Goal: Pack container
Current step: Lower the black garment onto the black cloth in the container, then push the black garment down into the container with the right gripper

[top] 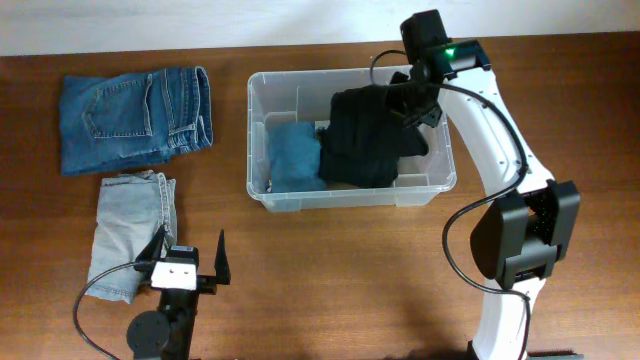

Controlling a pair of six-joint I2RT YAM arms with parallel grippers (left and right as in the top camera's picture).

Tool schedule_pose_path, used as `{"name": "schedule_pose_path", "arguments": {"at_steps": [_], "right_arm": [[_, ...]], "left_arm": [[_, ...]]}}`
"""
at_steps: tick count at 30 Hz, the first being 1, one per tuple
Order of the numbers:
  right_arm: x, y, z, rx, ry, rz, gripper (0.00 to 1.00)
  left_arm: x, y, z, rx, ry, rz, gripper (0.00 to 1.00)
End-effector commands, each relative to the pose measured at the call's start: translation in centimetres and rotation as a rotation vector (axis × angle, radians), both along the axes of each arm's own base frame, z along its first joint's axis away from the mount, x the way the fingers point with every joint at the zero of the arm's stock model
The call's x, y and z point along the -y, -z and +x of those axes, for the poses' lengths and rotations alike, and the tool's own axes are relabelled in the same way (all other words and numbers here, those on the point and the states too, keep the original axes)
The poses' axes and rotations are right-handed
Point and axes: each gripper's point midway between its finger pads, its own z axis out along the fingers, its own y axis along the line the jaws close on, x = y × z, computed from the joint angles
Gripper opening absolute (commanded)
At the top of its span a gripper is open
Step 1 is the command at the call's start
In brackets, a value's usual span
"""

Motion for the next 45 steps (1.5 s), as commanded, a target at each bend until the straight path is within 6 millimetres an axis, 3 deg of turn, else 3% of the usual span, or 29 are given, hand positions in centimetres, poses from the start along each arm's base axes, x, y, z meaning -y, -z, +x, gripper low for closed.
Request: {"name": "schedule_pose_path", "arguments": {"at_steps": [1, 3, 5, 12, 16, 17, 19, 22, 27, 33, 37, 45], "right_arm": [[2.1, -1.1, 0.7, 0.042, 0.036, -0.065, 0.44], [2.2, -1.1, 0.6, 0.039, 0.039, -0.066, 0.80], [2.2, -1.1, 0.6, 0.038, 0.038, -0.066, 0.97], [2.1, -1.6, 0.8, 0.057, -0.014, -0.078, 0.99], [2.0, -3.0, 1.2, 0.093, -0.030, -0.076, 0.99], [2.0, -3.3, 1.3, 0.101, -0.030, -0.073, 0.96], [1.8, -3.5, 1.6, 0.117, -0.051, -0.078, 0.73], [1.8, -3.1, 1.9, 0.126, -0.089, -0.094, 0.51], [1.6, -1.0, 2.2, 0.087, -0.108, -0.106, 0.25], [1.5, 3.5, 2.4, -0.001, -0.123, -0.122, 0.11], [1.4, 6.4, 2.3, -0.059, -0.145, -0.133, 0.09], [1.3, 8.3, 2.2, -0.095, -0.151, -0.137, 0.10]], "left_arm": [[-0.3, 0.1, 0.0, -0.001, -0.014, 0.013, 0.99], [-0.3, 0.1, 0.0, -0.001, -0.014, 0.013, 0.99], [-0.3, 0.1, 0.0, -0.001, -0.014, 0.013, 0.99], [-0.3, 0.1, 0.0, -0.001, -0.014, 0.013, 0.99], [-0.3, 0.1, 0.0, -0.001, -0.014, 0.013, 0.99], [-0.3, 0.1, 0.0, -0.001, -0.014, 0.013, 0.99], [-0.3, 0.1, 0.0, -0.001, -0.014, 0.013, 0.99], [-0.3, 0.1, 0.0, -0.001, -0.014, 0.013, 0.99], [-0.3, 0.1, 0.0, -0.001, -0.014, 0.013, 0.99], [-0.3, 0.1, 0.0, -0.001, -0.014, 0.013, 0.99], [-0.3, 0.1, 0.0, -0.001, -0.014, 0.013, 0.99], [-0.3, 0.1, 0.0, -0.001, -0.014, 0.013, 0.99]]}}
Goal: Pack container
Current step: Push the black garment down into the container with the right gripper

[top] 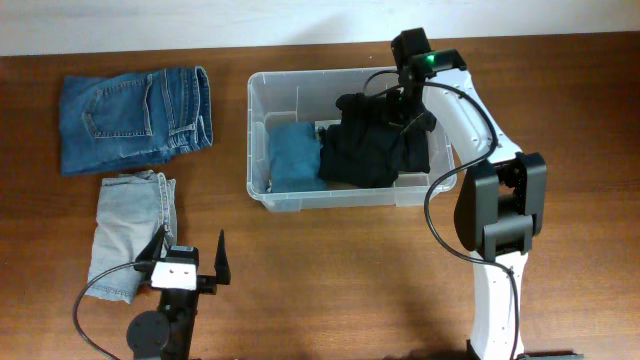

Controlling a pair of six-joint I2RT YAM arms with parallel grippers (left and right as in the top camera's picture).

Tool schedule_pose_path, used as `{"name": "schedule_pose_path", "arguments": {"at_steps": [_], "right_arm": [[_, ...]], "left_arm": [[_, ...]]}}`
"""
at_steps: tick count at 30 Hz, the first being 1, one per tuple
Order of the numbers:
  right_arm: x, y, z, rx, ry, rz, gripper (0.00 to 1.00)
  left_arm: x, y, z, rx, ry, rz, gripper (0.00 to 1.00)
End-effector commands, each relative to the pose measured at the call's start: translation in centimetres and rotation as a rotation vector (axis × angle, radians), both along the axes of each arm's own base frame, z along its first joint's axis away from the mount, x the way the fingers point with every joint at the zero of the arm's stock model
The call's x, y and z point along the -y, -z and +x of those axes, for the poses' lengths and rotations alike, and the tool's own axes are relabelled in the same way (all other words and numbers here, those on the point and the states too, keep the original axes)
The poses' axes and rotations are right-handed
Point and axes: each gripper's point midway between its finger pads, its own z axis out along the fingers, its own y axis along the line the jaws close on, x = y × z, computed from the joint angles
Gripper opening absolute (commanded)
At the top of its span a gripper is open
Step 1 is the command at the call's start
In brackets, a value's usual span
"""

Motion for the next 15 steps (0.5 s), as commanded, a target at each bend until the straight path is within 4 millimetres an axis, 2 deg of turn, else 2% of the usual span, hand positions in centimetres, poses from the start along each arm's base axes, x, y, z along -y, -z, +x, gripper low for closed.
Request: {"name": "schedule_pose_path", "arguments": {"at_steps": [1, 6, 10, 15], "right_arm": [[0.0, 0.5, 0.3, 0.000, -0.024, -0.020, 0.10], [-1.1, 2.7, -0.3, -0.048, -0.068, -0.030, 0.11], [-2.9, 3.0, -0.7, -0.053, -0.113, -0.025, 0.10], [-6.1, 2.9, -1.2, -0.041, -0.243, 0.006, 0.11]], "left_arm": [[-0.3, 0.1, 0.0, -0.001, -0.014, 0.013, 0.99], [-0.3, 0.1, 0.0, -0.001, -0.014, 0.013, 0.99], [-0.3, 0.1, 0.0, -0.001, -0.014, 0.013, 0.99], [-0.3, 0.1, 0.0, -0.001, -0.014, 0.013, 0.99]]}}
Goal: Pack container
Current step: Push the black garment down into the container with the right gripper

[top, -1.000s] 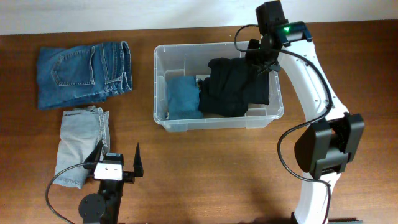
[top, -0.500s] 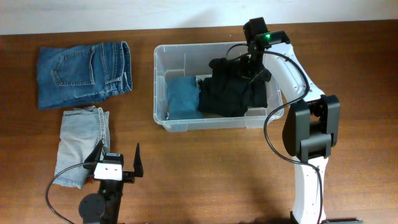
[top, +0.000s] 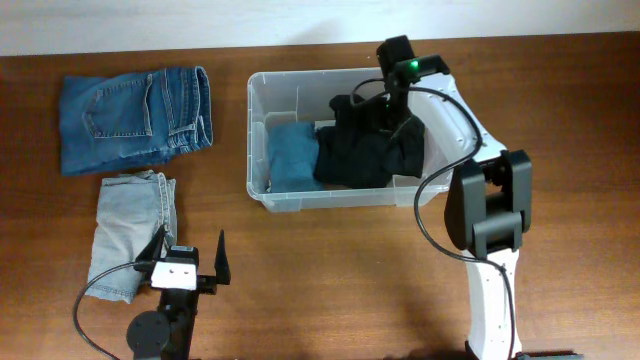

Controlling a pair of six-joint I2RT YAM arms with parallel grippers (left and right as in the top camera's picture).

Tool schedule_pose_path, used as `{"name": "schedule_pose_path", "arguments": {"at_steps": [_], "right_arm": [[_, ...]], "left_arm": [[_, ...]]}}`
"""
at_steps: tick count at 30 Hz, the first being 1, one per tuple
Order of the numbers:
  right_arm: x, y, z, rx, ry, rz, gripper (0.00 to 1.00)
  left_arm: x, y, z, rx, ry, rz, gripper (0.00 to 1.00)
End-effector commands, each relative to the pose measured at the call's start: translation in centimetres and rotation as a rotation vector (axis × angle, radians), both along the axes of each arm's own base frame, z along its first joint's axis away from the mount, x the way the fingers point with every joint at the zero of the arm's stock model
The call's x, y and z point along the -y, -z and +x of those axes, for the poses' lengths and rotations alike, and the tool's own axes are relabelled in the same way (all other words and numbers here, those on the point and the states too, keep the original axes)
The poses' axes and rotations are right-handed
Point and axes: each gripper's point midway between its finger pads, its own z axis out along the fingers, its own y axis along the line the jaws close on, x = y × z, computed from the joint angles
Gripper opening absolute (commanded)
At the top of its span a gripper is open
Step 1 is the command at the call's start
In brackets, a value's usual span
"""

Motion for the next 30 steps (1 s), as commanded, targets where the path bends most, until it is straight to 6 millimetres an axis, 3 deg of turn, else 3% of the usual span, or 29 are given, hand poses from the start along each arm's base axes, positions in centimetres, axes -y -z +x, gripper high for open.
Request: {"name": "schedule_pose_path", "arguments": {"at_steps": [1, 5, 10, 16, 21, 24, 30], "right_arm": [[-3.7, 1.1, -0.9, -0.023, -0.136, 0.025, 0.11], [-4.3, 1.0, -0.8, -0.011, -0.147, 0.022, 0.11], [-3.0, -0.2, 0.0, 0.012, -0.120, 0.007, 0.10], [-1.9, -5.9, 1.0, 0.077, -0.095, 0.027, 0.09], [-4.8, -9.6, 0.9, 0.111, -0.141, 0.167, 0.11], [-6.3, -9.5, 0.8, 0.116, -0.166, 0.195, 0.11], [-8.5, -6.5, 0.3, 0.071, -0.206, 0.183, 0.11]], "left_arm": [[-0.3, 0.1, 0.0, -0.001, -0.014, 0.013, 0.99], [-0.3, 0.1, 0.0, -0.001, -0.014, 0.013, 0.99], [-0.3, 0.1, 0.0, -0.001, -0.014, 0.013, 0.99], [-0.3, 0.1, 0.0, -0.001, -0.014, 0.013, 0.99], [-0.3, 0.1, 0.0, -0.001, -0.014, 0.013, 0.99], [-0.3, 0.1, 0.0, -0.001, -0.014, 0.013, 0.99], [-0.3, 0.1, 0.0, -0.001, -0.014, 0.013, 0.99]]}}
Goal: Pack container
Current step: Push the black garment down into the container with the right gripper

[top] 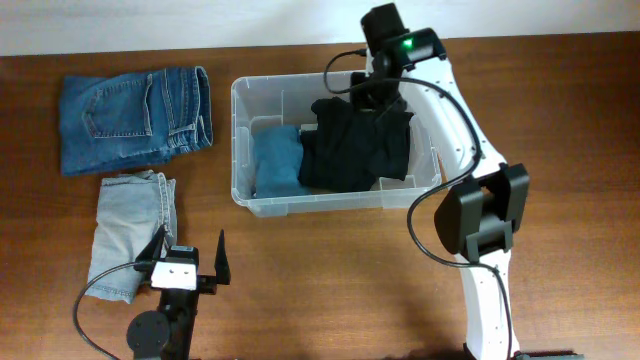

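The clear plastic container (243,140) stands at mid table. Inside it a folded teal garment (276,165) lies on the left and a black garment (355,155) fills the right. My right gripper (376,97) hangs over the bin's far side, shut on the black garment's bunched upper edge; the wrist hides most of its fingers. Folded dark blue jeans (135,118) lie at the far left, with folded pale jeans (130,235) below them. At the near edge, beside the pale jeans, my left gripper (190,262) rests open and holds nothing.
The right arm's base (485,215) stands just right of the bin, and its white link arcs over the bin's right end. Bare wood lies in front of the bin and to its right.
My right gripper has moved left along the bin's far side with the black garment. The container now sits a little further left. The left arm is unchanged.
First my right gripper held the black garment at the bin's far right corner, with cloth draped over the right part. At each later moment it stood further left, with the cloth lower in the bin. Now the bin itself has shifted left.
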Controlling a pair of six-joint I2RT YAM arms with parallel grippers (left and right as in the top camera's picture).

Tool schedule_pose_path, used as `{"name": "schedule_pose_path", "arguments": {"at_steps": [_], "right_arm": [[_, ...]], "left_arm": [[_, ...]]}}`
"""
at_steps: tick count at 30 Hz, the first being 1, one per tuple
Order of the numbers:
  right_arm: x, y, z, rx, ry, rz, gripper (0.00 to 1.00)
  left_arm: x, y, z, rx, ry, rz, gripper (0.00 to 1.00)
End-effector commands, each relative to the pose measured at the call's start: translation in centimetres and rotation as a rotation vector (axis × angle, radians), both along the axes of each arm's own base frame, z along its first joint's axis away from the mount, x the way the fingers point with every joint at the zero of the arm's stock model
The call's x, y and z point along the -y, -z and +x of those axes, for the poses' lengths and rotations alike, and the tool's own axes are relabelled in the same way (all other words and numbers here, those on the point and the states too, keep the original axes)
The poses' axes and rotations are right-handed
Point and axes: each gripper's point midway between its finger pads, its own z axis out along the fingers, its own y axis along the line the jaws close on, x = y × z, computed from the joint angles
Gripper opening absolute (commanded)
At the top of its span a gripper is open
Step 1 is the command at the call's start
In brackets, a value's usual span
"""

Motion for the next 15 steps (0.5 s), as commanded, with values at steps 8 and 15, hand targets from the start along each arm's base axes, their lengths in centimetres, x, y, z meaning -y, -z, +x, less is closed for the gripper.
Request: {"name": "schedule_pose_path", "arguments": {"at_steps": [8, 15], "right_arm": [[-5.5, 5.4, -2.2, -0.056, -0.121, 0.001, 0.11], [-6.1, 9.1, -3.1, -0.073, -0.137, -0.012, 0.13]], "left_arm": [[-0.3, 0.1, 0.0, -0.001, -0.014, 0.013, 0.99], [-0.3, 0.1, 0.0, -0.001, -0.014, 0.013, 0.99]]}}
